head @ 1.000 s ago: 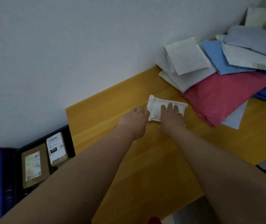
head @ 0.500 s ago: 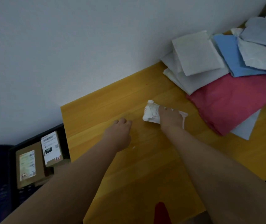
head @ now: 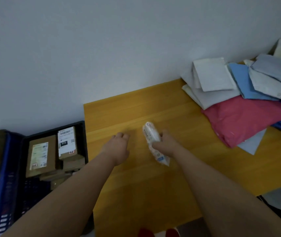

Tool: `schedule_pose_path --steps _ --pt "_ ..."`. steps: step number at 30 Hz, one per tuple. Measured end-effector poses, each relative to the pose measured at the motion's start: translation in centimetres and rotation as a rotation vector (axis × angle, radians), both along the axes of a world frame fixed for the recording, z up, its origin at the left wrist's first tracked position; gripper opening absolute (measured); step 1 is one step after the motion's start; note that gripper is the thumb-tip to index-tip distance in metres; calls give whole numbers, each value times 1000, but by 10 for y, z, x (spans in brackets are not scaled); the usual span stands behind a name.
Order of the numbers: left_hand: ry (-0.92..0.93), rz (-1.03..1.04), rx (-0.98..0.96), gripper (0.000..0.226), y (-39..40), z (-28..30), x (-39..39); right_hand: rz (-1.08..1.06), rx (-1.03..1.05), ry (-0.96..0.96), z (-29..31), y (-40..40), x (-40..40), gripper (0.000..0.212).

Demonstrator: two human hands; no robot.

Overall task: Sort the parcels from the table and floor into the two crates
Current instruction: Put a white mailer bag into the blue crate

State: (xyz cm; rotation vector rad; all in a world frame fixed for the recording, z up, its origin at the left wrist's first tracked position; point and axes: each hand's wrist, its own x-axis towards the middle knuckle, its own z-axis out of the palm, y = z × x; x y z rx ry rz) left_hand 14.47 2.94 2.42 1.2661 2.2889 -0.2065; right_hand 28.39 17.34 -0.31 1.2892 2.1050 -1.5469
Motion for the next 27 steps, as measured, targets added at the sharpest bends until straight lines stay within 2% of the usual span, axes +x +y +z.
schedule_pose_path --steps 2,5,10,14,17,21,25,27 --pt "-14 53 24 61 -15 7 -2 -192 -211 206 16 -10 -4 33" --pt "-65 153 121 59 -28 19 -5 -304 -331 364 35 -22 -12 12" --pt "-291 294 378 61 -33 42 -4 -433 -430 507 60 -37 -20 19" --pt "-568 440 610 46 -34 60 1 -431 -441 591 69 -44 -23 34" --pt "-663 490 705 33 -35 67 4 -369 -401 605 68 -50 -22 37" --pt "-604 413 666 39 -40 68 1 -377 -288 639 66 -51 -19 28" --pt "-562 267 564 24 -49 76 -14 -446 -162 590 66 -39 -15 68" --pt "-520 184 492 17 -51 81 -22 -369 -103 563 66 -37 -14 67"
